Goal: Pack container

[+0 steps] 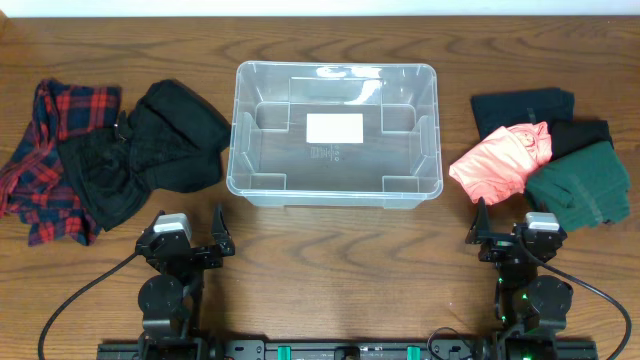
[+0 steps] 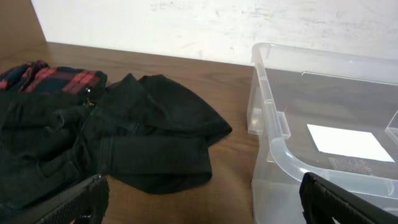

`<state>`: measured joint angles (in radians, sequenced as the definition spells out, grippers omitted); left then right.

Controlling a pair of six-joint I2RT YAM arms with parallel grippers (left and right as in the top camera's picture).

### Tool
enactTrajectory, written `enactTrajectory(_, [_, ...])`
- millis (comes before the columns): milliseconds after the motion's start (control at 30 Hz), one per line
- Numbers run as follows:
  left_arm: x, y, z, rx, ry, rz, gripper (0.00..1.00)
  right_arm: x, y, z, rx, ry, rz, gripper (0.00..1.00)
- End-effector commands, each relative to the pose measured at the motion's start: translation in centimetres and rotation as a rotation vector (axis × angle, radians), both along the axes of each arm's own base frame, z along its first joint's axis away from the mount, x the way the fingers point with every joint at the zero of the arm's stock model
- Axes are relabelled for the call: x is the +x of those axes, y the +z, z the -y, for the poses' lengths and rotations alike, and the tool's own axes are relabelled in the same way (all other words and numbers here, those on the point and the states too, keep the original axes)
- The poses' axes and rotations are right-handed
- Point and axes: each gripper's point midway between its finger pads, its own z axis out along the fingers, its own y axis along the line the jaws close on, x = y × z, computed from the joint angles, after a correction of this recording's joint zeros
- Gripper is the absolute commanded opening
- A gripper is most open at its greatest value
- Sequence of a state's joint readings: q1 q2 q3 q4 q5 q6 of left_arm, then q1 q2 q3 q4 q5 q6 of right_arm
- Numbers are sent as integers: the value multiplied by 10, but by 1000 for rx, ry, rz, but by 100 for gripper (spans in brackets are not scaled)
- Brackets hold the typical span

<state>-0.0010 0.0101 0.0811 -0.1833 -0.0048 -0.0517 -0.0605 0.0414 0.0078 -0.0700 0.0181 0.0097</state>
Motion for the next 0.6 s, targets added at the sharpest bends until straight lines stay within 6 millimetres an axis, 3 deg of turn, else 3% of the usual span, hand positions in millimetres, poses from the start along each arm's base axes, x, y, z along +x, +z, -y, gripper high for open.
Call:
enactTrajectory(0, [-2,-15,-3,7,13,-48,98,0,-3,-3,-14,16,-12,99])
enactTrajectory(567, [-1,-10,-2,6,10,-26,98,0,-3,-3,-14,16,-12,99])
